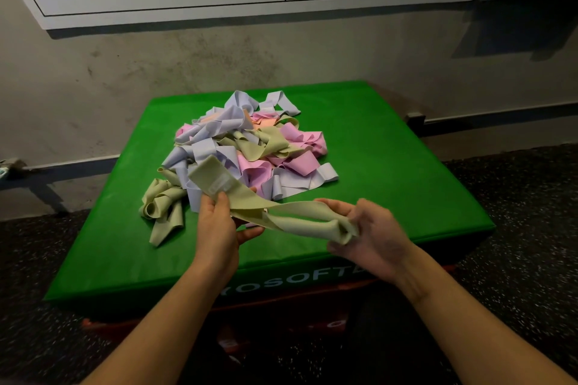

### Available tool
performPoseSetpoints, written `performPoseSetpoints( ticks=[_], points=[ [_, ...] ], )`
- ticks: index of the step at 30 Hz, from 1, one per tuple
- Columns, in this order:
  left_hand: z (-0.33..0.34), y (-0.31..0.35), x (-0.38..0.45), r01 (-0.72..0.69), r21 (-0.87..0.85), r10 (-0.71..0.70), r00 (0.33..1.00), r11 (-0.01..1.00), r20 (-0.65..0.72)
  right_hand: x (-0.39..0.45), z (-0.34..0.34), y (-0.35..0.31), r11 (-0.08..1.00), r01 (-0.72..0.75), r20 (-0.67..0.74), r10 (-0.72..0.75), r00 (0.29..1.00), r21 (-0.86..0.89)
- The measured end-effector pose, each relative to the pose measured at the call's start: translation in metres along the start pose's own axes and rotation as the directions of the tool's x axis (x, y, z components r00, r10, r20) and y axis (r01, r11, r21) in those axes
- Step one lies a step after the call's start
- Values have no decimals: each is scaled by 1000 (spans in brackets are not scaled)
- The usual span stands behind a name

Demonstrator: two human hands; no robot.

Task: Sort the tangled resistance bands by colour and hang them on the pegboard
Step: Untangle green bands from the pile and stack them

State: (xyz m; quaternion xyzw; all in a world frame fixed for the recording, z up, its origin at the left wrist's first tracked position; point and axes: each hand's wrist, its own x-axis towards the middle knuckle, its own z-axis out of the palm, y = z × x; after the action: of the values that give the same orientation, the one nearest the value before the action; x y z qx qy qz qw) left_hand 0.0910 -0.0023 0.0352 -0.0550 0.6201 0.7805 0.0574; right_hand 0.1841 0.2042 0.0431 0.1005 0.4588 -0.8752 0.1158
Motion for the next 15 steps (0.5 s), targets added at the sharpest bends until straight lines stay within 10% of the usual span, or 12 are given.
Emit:
performPoseSetpoints(
  ticks=[6,15],
  points=[
    [-1,1,1,0,-9,0,1000,1000,-1,10,-9,6,850,41,-187,-163,969,-525],
    [-5,-1,2,-25,62,27,999,998,-25,20,-31,12,598,34,-283,-428,859,-801]
  ],
)
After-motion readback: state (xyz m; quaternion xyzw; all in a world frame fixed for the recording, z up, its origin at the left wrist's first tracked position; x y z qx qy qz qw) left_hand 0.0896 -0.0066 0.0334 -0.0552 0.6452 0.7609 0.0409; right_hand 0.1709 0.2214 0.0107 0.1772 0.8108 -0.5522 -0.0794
